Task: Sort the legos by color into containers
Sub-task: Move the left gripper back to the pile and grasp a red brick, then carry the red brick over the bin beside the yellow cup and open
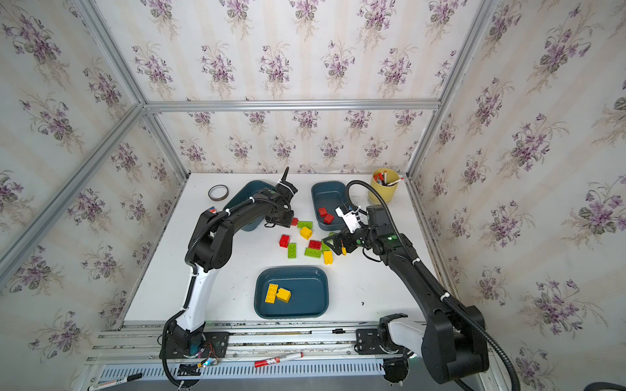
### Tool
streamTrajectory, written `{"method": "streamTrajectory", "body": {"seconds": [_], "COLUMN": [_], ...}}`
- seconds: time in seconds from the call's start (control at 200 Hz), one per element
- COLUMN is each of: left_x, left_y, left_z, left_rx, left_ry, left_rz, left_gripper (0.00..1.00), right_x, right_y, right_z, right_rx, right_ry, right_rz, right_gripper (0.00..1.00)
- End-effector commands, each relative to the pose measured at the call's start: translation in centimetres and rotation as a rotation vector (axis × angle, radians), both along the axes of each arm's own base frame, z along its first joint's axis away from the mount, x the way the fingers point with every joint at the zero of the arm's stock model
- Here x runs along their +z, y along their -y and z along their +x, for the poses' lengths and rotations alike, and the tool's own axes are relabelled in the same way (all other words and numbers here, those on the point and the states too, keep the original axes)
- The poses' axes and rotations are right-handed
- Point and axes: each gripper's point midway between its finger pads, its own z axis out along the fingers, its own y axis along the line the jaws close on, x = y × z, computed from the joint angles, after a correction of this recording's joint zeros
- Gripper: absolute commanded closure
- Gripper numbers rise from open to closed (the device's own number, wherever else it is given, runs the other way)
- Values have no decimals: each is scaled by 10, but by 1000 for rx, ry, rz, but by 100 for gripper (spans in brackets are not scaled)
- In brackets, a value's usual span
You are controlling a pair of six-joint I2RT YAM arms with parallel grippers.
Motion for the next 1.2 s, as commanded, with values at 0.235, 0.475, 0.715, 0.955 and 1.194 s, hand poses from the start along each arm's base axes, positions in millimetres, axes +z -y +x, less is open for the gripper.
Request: {"method": "streamTrajectory", "body": {"seconds": [0.235,0.475,0.715,0.955,1.194], "left_x": [-9,-8,-10,-10,27], "left_y": [-5,-8,-6,-7,-4], "left_z": [11,21,12,9,7], "left_rx": [18,42,42,40,5], "left_ry": [-3,8,-17,-27,12], "left_rz": [4,1,13,12,-22], "left_gripper": [44,50,55,68,72], "right_x": [1,0,0,0,1], "right_y": [-2,-2,-3,-4,-3], "right_z": [1,3,3,3,3], "right_rx": [15,16,19,22,17], "right_ry": [14,10,8,6,11], "right_rz": [2,6,8,15,12], "right_gripper": [0,0,0,0,0]}}
